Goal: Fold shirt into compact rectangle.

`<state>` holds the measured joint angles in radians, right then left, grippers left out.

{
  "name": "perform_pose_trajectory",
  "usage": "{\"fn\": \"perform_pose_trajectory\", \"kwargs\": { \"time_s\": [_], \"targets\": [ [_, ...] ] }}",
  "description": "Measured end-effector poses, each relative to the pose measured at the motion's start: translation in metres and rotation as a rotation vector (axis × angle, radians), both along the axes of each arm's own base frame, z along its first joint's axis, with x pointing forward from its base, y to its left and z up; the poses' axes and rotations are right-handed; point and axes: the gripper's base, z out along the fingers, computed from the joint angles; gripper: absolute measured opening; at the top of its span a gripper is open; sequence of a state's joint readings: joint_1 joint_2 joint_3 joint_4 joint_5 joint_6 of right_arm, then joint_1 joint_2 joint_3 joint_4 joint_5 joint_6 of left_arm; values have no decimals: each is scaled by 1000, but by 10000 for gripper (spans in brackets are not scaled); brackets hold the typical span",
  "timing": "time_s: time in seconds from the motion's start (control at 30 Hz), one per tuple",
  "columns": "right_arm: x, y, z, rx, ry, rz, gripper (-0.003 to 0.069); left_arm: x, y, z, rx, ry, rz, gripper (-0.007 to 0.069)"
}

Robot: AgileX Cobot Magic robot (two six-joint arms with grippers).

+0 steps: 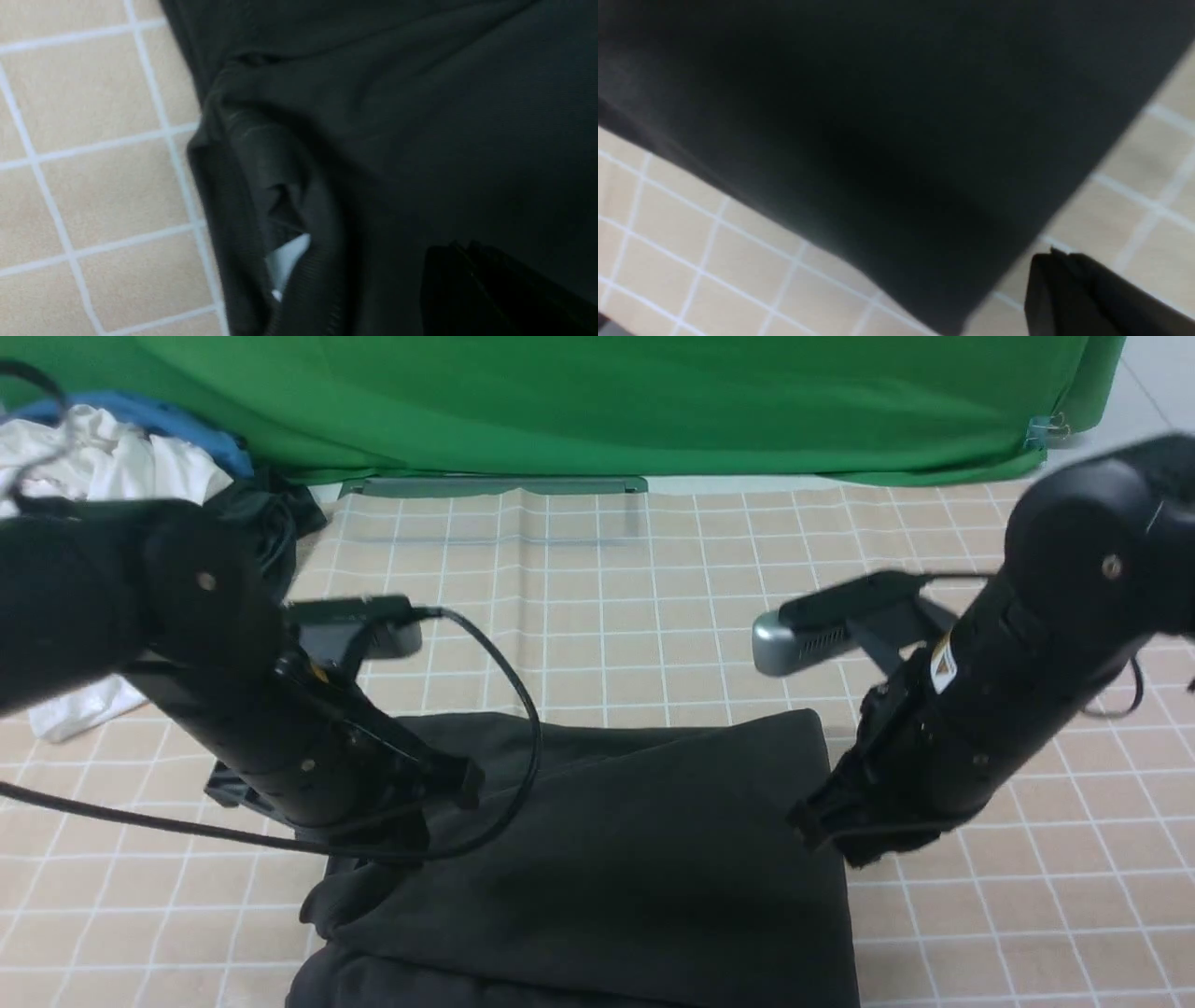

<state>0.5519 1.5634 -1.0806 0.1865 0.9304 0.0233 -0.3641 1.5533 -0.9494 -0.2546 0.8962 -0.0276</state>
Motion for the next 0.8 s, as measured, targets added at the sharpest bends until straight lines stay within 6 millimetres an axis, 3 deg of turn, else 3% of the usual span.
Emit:
{"fn": "perform_pose_trajectory", "kwargs": {
  "time_s": [0.3,0.5,0.57,0.6,0.7,0.73,0.8],
  "targets": [
    [-10,-4,-28,30,15,-19,36,-20,15,-53,79,41,101,19],
    [-12,-6,-32,17,6,23,36,-23,16,-51,77,23,116,19],
    [-10,-6,-26,13,-23,39,36,-24,17,-43,76,10,107,19],
    [-8,-7,-13,16,-76,53,36,-25,17,-27,60,-30,101,19],
    [-8,-11,8,20,-152,61,36,-29,19,-5,32,-96,97,19],
    [-11,-16,31,26,-237,58,36,-35,21,18,-2,-171,96,19],
    [-21,-27,61,32,-354,44,36,-48,26,46,-47,-273,98,19]
  ]
}}
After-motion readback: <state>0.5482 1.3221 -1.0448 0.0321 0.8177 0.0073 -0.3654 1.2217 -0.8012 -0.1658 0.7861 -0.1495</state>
